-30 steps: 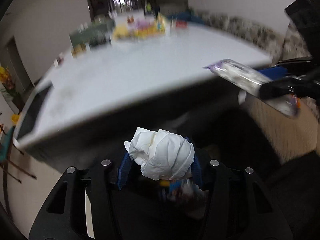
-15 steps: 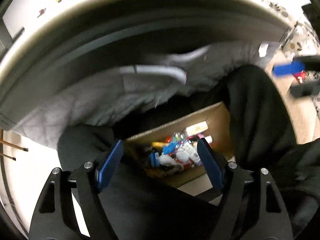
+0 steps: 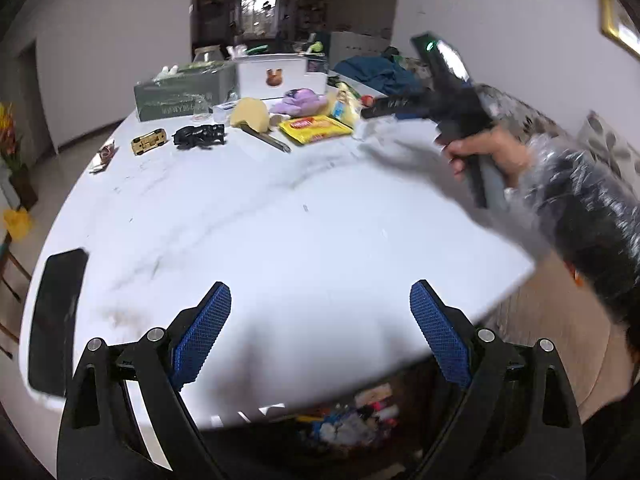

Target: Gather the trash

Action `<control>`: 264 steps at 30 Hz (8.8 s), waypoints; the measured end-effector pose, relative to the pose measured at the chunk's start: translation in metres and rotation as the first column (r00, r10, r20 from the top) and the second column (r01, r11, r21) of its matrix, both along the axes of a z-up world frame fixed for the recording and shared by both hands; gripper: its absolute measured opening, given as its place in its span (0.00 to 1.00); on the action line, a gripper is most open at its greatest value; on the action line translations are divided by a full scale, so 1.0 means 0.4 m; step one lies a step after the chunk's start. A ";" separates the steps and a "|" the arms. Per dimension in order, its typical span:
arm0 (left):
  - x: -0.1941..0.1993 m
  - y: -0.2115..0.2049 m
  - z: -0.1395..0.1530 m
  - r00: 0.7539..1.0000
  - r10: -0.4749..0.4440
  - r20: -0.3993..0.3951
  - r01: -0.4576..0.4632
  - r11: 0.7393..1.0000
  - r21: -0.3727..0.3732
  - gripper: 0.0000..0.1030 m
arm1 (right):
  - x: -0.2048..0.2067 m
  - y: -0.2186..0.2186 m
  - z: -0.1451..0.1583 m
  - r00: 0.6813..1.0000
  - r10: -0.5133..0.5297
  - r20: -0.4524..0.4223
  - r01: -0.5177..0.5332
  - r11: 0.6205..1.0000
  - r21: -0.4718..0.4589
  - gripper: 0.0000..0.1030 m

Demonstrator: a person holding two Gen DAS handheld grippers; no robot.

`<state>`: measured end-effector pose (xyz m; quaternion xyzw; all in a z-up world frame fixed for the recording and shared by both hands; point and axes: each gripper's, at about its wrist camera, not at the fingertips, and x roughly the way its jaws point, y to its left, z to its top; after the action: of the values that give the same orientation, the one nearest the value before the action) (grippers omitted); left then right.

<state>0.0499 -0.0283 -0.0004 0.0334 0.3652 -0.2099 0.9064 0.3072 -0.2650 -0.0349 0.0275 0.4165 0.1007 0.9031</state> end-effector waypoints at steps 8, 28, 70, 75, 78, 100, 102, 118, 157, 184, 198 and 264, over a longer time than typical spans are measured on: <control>0.302 -0.086 -0.022 0.999 0.029 -0.023 -0.028 0.998 0.063 0.86 | 0.065 -0.076 -0.047 0.994 0.054 -0.091 -0.049 0.997 0.055 0.48; 0.788 -0.068 -0.055 0.934 0.335 -0.125 -0.336 0.942 0.012 0.22 | -0.276 -0.165 0.039 0.994 0.101 0.036 -0.106 0.978 0.181 0.49; -0.233 0.042 -0.316 0.944 0.109 -0.311 -0.024 0.964 0.265 0.74 | -0.838 0.154 -0.042 0.887 0.445 -0.123 -0.412 0.883 0.224 0.68; -0.194 0.077 -0.133 0.975 0.038 -0.221 -0.008 0.991 0.135 0.77 | -0.565 0.074 0.137 0.969 0.234 0.077 -0.241 0.965 0.104 0.73; -0.126 0.106 -0.038 0.986 0.064 -0.151 -0.055 0.997 0.060 0.82 | -0.312 0.017 0.155 0.987 0.089 0.135 -0.094 0.995 0.036 0.79; 0.634 0.118 -0.004 0.967 0.254 -0.026 -0.247 0.957 0.154 0.82 | 0.012 -0.126 0.054 0.998 0.049 0.025 -0.047 0.997 -0.065 0.46; 0.732 0.086 -0.022 0.984 0.167 -0.057 -0.153 0.970 0.189 0.82 | -0.049 -0.142 0.066 0.997 0.061 0.036 -0.062 0.998 0.015 0.47; 0.784 0.049 -0.099 0.996 0.046 -0.079 -0.019 0.949 0.313 0.39 | -0.162 -0.048 0.106 0.986 0.117 0.122 -0.125 0.990 0.063 0.48; -0.205 0.076 -0.142 0.988 -0.133 -0.076 0.144 0.976 0.164 0.82 | -0.787 0.150 0.038 0.897 0.435 -0.082 -0.416 0.891 0.183 0.77; 0.493 0.010 -0.039 0.960 0.240 -0.142 -0.244 0.970 -0.011 0.87 | 0.283 0.115 0.016 0.934 0.357 -0.014 -0.358 0.934 -0.023 0.60; 0.636 -0.117 -0.104 0.910 0.395 -0.127 -0.370 0.911 0.181 0.10 | -0.143 -0.097 0.196 0.944 0.258 0.206 -0.303 0.925 0.230 0.62; 0.034 0.199 -0.043 0.995 0.074 -0.068 -0.085 0.980 -0.179 0.79 | 0.246 0.258 -0.053 0.979 -0.026 -0.203 0.027 1.000 0.001 0.96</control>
<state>0.0634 0.0513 -0.0178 -0.0706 0.3731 -0.2067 0.9017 0.4055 -0.1619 -0.0560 0.0449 0.5057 0.0861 0.8572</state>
